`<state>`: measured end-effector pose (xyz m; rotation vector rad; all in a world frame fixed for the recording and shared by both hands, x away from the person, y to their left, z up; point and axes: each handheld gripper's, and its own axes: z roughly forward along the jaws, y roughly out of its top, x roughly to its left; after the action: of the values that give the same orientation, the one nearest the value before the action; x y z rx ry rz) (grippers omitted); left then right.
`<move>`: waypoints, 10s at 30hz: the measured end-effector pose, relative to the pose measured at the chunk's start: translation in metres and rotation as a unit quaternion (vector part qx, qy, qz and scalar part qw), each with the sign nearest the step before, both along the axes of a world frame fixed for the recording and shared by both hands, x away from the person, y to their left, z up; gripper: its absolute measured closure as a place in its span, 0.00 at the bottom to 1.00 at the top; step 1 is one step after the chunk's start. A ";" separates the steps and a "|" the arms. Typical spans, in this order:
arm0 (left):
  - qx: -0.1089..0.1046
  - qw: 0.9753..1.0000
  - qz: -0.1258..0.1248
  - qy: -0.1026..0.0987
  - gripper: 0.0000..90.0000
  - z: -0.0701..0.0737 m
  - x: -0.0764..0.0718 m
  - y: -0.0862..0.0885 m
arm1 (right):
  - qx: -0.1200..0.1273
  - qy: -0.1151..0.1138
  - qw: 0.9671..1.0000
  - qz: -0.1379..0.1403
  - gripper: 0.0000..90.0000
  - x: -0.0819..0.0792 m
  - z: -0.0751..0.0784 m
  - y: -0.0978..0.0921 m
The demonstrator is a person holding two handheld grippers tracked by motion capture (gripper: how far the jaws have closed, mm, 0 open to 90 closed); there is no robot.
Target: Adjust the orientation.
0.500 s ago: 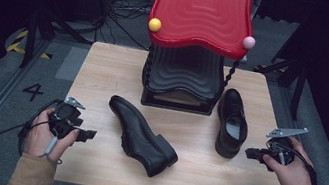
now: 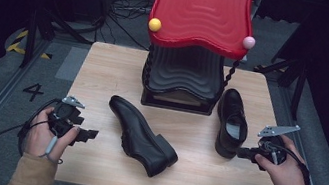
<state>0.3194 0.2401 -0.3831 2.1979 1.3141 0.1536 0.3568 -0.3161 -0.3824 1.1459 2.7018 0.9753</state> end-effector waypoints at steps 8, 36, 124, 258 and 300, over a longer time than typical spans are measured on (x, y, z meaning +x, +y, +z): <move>-0.009 1.000 -0.008 0.005 0.36 0.004 0.000 0.001 | 0.009 -0.002 0.999 0.040 1.00 -0.001 0.008 0.026; 0.018 0.999 -0.027 0.004 0.27 0.000 -0.001 -0.005 | -0.008 0.007 0.989 0.150 1.00 0.006 0.012 0.132; 0.025 0.999 -0.020 0.003 0.25 -0.003 0.002 -0.005 | -0.100 0.016 0.992 0.070 0.99 0.077 -0.064 0.150; 0.029 0.998 -0.049 0.016 0.24 -0.011 0.020 -0.020 | 0.029 0.002 0.997 0.076 0.75 -0.044 0.018 0.134; 0.038 0.999 -0.024 0.027 0.24 -0.018 0.002 -0.007 | -0.073 0.015 0.989 -0.124 0.77 0.054 -0.039 0.047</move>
<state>0.3215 0.2329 -0.4008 2.3100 1.3023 0.1290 0.4110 -0.2693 -0.4218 1.4326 2.5210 0.7182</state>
